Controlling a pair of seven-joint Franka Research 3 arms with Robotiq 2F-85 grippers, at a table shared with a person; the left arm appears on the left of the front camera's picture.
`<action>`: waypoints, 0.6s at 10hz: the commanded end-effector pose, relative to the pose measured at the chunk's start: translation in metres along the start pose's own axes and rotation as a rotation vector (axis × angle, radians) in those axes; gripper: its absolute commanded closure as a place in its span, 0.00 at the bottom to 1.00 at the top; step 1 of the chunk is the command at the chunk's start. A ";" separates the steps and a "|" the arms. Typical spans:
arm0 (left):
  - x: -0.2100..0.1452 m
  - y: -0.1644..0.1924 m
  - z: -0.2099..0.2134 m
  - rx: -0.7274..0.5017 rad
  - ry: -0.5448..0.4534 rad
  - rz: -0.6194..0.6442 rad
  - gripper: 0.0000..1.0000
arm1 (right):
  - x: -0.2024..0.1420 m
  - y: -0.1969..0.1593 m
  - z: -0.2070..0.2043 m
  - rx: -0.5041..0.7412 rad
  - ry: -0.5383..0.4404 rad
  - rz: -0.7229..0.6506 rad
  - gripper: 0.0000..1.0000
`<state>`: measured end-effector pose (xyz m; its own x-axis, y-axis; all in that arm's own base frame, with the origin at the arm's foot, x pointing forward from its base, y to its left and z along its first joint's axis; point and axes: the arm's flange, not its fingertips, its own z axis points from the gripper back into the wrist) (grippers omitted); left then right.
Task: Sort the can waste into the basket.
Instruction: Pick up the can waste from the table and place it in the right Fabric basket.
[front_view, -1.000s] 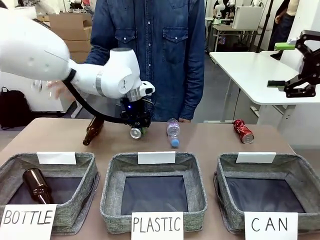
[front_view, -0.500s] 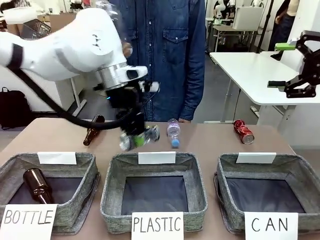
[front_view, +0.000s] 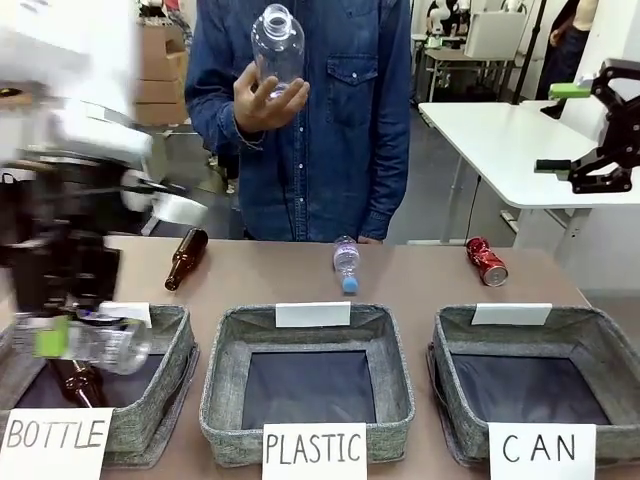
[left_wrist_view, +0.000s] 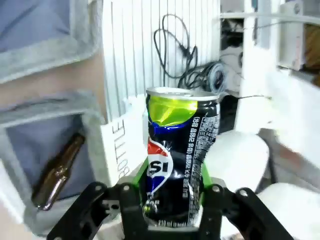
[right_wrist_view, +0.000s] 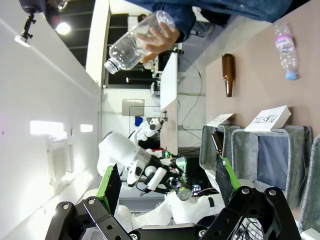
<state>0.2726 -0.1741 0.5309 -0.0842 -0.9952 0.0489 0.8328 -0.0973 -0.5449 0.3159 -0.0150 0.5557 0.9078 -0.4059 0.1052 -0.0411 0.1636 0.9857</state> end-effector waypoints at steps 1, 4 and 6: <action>-0.072 -0.031 0.005 0.150 -0.334 0.011 1.00 | 0.003 0.001 -0.003 0.029 -0.003 0.026 0.00; -0.166 -0.034 0.078 -0.002 -0.866 0.160 1.00 | 0.003 0.001 -0.003 0.029 -0.003 0.026 0.00; -0.243 -0.026 0.102 -0.122 -1.227 0.025 1.00 | 0.003 0.001 -0.003 0.029 -0.003 0.026 0.00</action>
<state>0.3074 0.0624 0.6086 0.4772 -0.6053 0.6371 0.7908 -0.0205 -0.6118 0.3160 -0.0146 0.5558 0.9083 -0.4048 0.1058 -0.0412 0.1651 0.9854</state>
